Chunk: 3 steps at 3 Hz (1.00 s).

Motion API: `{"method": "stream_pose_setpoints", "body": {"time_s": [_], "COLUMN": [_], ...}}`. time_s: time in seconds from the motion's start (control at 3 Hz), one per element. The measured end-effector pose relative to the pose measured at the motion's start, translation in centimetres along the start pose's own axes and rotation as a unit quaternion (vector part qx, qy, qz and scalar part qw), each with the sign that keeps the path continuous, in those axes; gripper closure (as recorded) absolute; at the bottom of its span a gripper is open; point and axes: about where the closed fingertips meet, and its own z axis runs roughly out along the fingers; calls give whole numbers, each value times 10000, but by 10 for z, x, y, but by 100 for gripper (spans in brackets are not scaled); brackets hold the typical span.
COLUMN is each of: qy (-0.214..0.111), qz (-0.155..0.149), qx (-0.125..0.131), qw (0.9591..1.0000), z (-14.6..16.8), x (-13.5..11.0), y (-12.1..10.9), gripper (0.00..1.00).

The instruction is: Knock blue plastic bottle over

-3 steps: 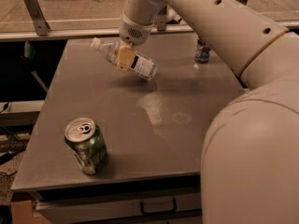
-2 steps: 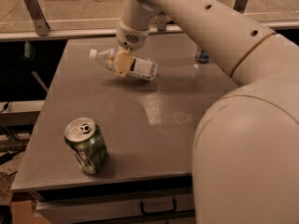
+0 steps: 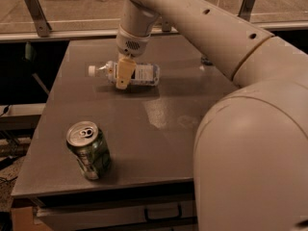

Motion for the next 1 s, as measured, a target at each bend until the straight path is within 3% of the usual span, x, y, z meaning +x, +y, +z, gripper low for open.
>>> {"method": "stream_pose_setpoints", "body": {"time_s": [0.33,0.67,1.0], "qy": [-38,-118,-380], "qz": [20,161,525], "qx": [16,117,308], "qw": [10000,9997,9974], "z": [-1,-11,-29], "x": [0,10,33], "y": [3,1,2], "gripper": [0,0,0]}}
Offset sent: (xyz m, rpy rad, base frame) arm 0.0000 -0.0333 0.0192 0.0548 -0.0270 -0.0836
